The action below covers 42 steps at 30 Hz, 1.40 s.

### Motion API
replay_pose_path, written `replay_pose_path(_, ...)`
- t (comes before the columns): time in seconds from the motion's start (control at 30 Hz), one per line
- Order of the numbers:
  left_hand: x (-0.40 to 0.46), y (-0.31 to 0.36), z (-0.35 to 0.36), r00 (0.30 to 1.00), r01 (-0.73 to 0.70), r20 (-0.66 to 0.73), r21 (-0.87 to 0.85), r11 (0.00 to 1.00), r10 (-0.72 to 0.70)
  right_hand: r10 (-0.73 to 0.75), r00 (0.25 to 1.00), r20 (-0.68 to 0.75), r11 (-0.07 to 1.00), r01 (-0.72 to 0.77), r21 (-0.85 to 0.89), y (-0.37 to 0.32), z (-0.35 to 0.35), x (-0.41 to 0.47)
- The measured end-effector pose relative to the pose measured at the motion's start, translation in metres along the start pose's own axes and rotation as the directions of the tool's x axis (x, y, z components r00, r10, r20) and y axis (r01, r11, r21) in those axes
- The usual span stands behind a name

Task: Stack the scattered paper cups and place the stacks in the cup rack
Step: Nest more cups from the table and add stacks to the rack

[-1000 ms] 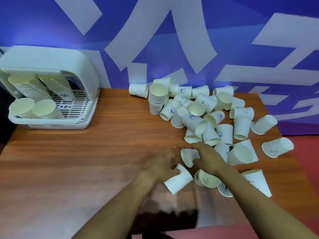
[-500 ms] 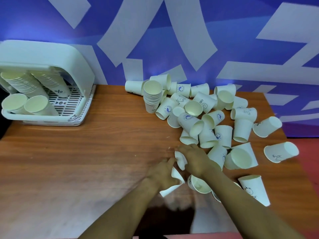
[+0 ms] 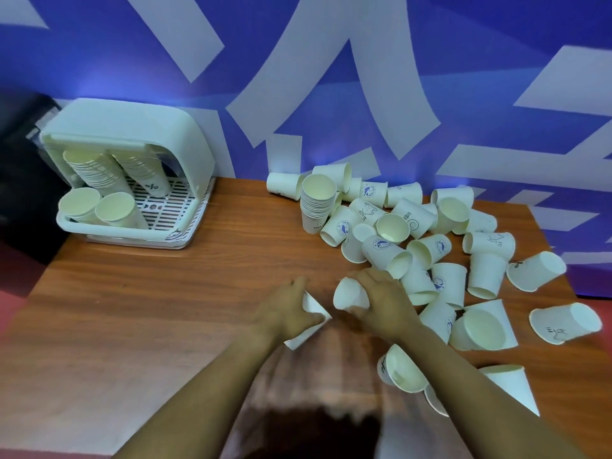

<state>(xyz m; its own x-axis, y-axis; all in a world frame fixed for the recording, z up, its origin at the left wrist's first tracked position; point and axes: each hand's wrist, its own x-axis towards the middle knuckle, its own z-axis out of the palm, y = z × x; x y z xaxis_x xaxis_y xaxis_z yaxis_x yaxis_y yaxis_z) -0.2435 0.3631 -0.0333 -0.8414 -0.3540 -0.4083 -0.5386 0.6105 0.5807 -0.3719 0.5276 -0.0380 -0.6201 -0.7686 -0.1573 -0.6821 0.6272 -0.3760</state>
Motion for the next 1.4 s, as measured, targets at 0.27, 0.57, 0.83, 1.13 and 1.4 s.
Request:
replay_pose_path(0.27, -0.026, -0.035, -0.068, 0.976, 0.022, -0.213, -0.140, 0.990, -0.051, 0.113, 0.985, -0.134, 0.925, -0.055, 0.377, -0.056, -0.006, 0.027)
replay_pose_path(0.57, -0.034, -0.095, -0.138, 0.973, -0.064, -0.228, -0.141, 0.988, 0.031, 0.150, 0.979, -0.141, 0.925, -0.088, 0.369, -0.126, 0.004, 0.047)
replay_pose_path(0.83, -0.048, -0.198, -0.238, 0.951, -0.017, -0.307, -0.201, 0.979, -0.047, 0.122, 0.976, -0.179, 0.901, -0.033, 0.433, -0.260, 0.031, 0.107)
replay_pose_path(1.13, -0.066, -0.286, -0.294, 0.948, 0.016, -0.306, -0.229, 0.973, -0.087, 0.093, 0.979, -0.181, 0.921, -0.016, 0.388, -0.367, 0.062, 0.153)
replay_pose_path(1.4, -0.053, -0.303, -0.322, 0.886, -0.093, -0.449, -0.410, 0.907, -0.112, 0.066, 0.984, -0.166, 0.915, 0.007, 0.404, -0.399, 0.066, 0.175)
